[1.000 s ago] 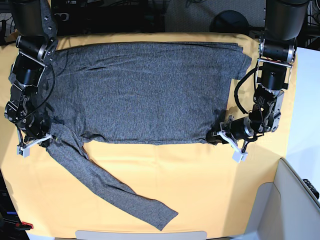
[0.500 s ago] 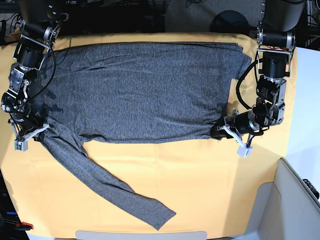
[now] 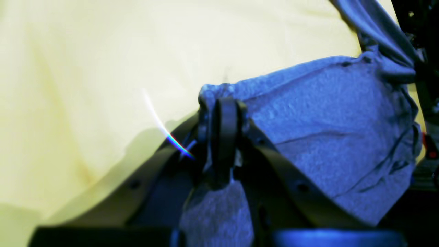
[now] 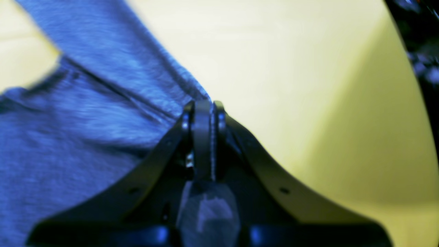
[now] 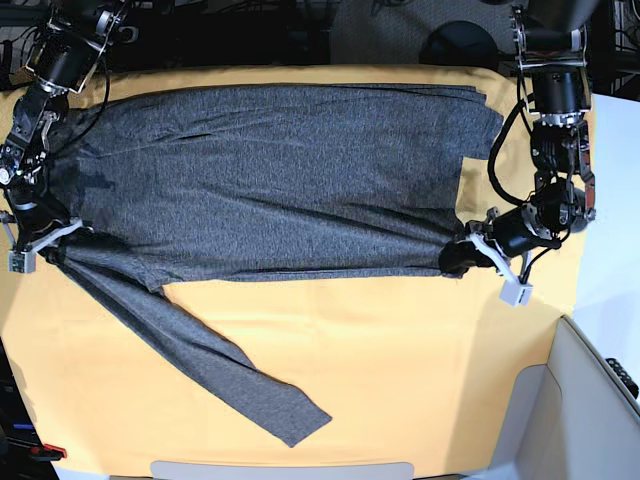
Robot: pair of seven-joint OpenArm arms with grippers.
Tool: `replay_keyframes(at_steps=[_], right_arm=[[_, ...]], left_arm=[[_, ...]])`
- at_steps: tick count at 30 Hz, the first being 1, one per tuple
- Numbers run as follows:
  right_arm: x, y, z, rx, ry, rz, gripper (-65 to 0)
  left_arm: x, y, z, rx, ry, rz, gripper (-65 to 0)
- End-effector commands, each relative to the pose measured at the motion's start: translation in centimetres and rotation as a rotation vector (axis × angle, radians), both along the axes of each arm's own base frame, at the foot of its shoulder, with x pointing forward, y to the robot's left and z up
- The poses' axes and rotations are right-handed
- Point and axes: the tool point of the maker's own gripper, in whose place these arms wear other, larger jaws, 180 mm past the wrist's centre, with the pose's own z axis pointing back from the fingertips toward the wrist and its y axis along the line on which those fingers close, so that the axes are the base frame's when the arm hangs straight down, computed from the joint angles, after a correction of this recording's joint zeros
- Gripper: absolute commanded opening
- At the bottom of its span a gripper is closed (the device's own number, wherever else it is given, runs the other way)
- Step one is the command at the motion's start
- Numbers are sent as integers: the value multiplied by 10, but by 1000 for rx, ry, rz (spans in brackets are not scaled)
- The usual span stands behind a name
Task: Fold the T-shirt properly
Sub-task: 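Lift the hem with both grippers and fold it onto the collar edge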
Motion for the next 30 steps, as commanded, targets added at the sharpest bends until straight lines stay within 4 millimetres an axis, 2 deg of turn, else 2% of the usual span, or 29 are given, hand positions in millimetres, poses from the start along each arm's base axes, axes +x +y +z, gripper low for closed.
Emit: replay_keyframes(at_steps=[1,6,13,15,22,30], right_arm=[[7,-9,27,-16,-83,-14,-650],[-13,-26,26,-27,-80,-65,-650],[-33,-29,22,55,-109,-85,-650],[-42,-34,28,53,-125,-97,-650],[-63,-26,36,-11,-116,-66,-650],[-89,-27,22,-16,-68,-81,-650]], left_arm=[[6,8,21,6,-66,10,-648],[-2,11,40,25,-134,13,-648],[-25,0,39,50,-144,-27,-648],[-33,-5,42,59,-156,-43,-648],[-51,-10,34,68,-133,-61,-648],[-68,-4,18,91,-78,-71,-648]])
